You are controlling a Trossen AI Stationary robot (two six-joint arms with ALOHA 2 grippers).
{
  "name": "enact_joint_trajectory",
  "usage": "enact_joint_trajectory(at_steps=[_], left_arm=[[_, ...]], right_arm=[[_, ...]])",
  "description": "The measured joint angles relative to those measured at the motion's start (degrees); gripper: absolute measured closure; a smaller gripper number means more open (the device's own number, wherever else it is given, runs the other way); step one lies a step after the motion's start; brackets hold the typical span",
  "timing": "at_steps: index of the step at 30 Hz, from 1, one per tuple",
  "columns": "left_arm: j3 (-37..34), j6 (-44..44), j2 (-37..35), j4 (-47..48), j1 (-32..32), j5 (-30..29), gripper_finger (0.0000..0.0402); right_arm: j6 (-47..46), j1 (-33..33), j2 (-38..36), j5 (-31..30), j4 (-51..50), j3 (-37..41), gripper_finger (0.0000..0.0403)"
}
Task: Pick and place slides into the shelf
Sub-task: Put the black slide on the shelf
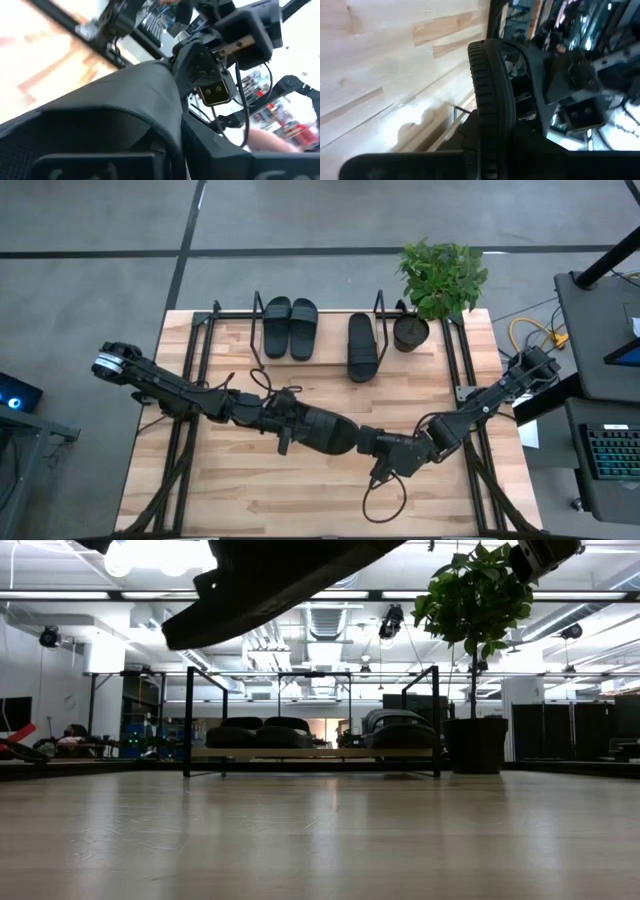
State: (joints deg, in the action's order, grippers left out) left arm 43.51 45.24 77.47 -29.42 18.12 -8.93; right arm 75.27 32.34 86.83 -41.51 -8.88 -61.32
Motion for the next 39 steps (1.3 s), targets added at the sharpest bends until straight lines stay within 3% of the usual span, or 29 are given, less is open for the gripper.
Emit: enact_joint_trajectory(at_steps=[5, 11, 15, 20, 27, 39], left_arm=[[0.0, -14.8, 0.0, -4.0, -0.1, -0.8, 0.0344], [0.0, -32.4, -1.0, -6.4, -0.2, -0.7, 0.0275], [0.0, -41.2, -3.9, -5.3, -0.3, -0.5, 0.0236], [-0.1, -52.5, -10.3, 1.6, -0.2, -3.3, 0.0222], [-1.5, -59.1, -18.7, 3.0, -0.2, -5.9, 0.0222], [-2.9, -58.5, -26.6, 6.2, -0.1, -7.4, 0.0222]], right_arm=[[-3.2, 0.6, 0.0, -1.9, 0.4, 0.0, 0.0364], [-5.6, 2.3, -0.3, -10.1, 0.5, 0.1, 0.0364], [-12.7, 2.3, -1.2, -11.9, 0.6, 0.0, 0.0364], [-19.8, 2.4, -1.3, -16.7, -0.1, 0.1, 0.0364], [-26.8, 2.2, -1.3, -22.6, -3.1, 0.2, 0.0364], [-40.8, 2.6, -2.4, -24.7, -10.3, 0.4, 0.0364]])
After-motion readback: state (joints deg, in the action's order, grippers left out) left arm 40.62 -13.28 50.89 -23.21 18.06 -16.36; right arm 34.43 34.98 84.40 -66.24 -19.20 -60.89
